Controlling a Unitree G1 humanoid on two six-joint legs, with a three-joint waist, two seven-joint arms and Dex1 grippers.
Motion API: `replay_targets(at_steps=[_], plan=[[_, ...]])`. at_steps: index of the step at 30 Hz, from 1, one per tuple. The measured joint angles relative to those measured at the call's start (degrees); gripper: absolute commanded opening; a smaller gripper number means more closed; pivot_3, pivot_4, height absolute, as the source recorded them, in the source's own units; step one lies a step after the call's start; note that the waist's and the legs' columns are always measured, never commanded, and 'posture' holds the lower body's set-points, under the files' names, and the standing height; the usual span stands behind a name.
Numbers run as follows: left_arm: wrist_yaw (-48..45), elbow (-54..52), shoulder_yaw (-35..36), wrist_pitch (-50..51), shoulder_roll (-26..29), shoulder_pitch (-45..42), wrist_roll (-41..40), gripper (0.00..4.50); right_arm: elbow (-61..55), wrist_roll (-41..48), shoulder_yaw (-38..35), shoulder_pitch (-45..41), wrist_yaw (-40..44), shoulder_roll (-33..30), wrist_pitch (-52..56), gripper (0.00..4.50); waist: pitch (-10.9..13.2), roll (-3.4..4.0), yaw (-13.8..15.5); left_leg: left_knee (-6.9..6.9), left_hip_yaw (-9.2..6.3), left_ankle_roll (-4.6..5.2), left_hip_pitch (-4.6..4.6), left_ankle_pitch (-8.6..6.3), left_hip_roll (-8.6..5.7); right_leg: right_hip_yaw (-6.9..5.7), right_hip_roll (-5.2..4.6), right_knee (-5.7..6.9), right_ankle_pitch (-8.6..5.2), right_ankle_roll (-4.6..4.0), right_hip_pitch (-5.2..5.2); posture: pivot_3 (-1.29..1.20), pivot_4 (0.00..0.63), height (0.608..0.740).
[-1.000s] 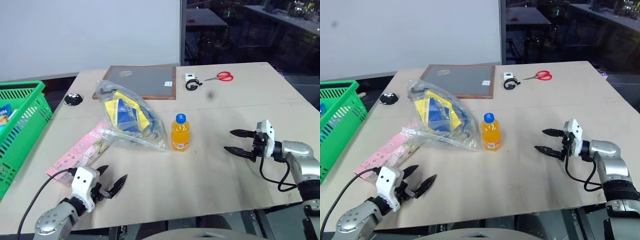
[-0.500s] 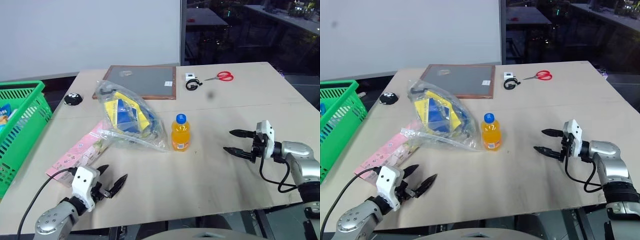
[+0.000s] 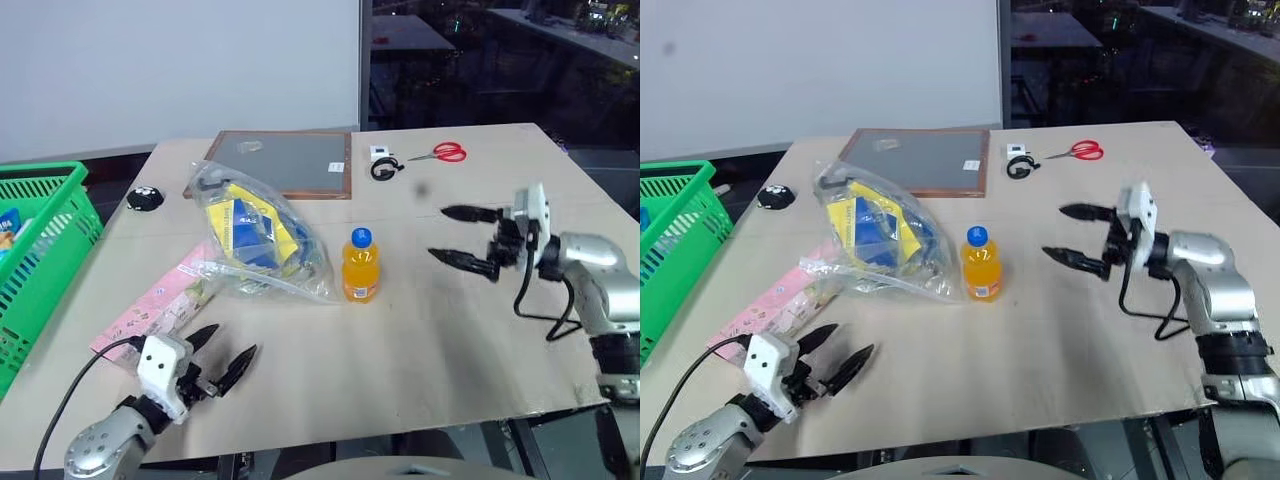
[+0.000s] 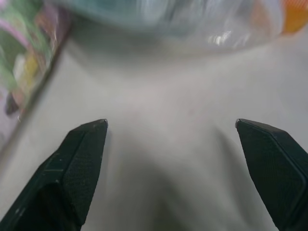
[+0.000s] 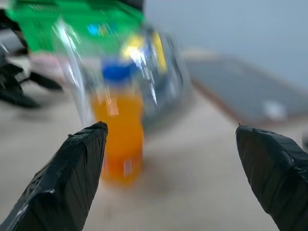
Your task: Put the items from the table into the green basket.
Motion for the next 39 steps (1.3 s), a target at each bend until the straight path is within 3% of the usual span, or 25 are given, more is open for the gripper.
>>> replay_targets(at_steps=[6,10,14,22,39], plan=[[-2.12,-3.54,5.89,-1.58,-2.81,4.96,-7.95,4.41,-3.54,-1.21,7.56,-13.29,-4.45,6.63,5.37,4.5,0.04,0.01,-0.05,-0.01,0.03,0.04,-0.15,-0.02,0.06,-0.04,-0.01,-0.03,0.01,-0.01,-0.22,0.19,0.0,0.74],[-2.57,-4.43,7.7,-2.77,-4.24,8.25,-9.15,4.41,-3.38,-3.82,12.4,-19.53,-5.98,10.02,7.2,4.5,-0.03,-0.1,0.57,0.0,-0.03,0.04,-0.55,-0.02,0.05,-0.09,-0.03,-0.04,0.02,-0.02,-0.54,0.23,0.0,0.74],[-2.72,-6.25,10.64,-6.1,-7.36,12.71,-9.92,4.41,-2.08,-5.8,19.02,-26.94,-7.39,17.33,11.48,4.5,-0.05,-0.14,0.97,-0.03,-0.01,0.04,-0.65,-0.02,0.07,-0.09,-0.02,0.0,0.05,-0.05,-0.69,0.26,0.0,0.74],[-5.01,-6.79,13.58,-10.15,-10.54,18.84,-12.11,4.41,4.3,-18.05,33.33,-32.75,-12.04,23.96,15.35,4.5,-0.2,-0.38,2.6,-0.01,-0.04,0.02,-0.66,-0.03,0.06,-0.18,-0.06,-0.04,0.01,-0.04,-0.75,0.28,0.011,0.74],[-8.95,-6.78,17.06,-10.43,-8.24,19.69,-16.97,4.41,15.76,-26.87,36.92,-35.77,-16.88,37.41,20.09,4.5,-0.14,-0.43,2.86,-0.08,0.01,0.0,-0.76,-0.04,0.13,-0.26,-0.08,-0.04,-0.01,-0.07,-0.94,0.26,0.021,0.74]])
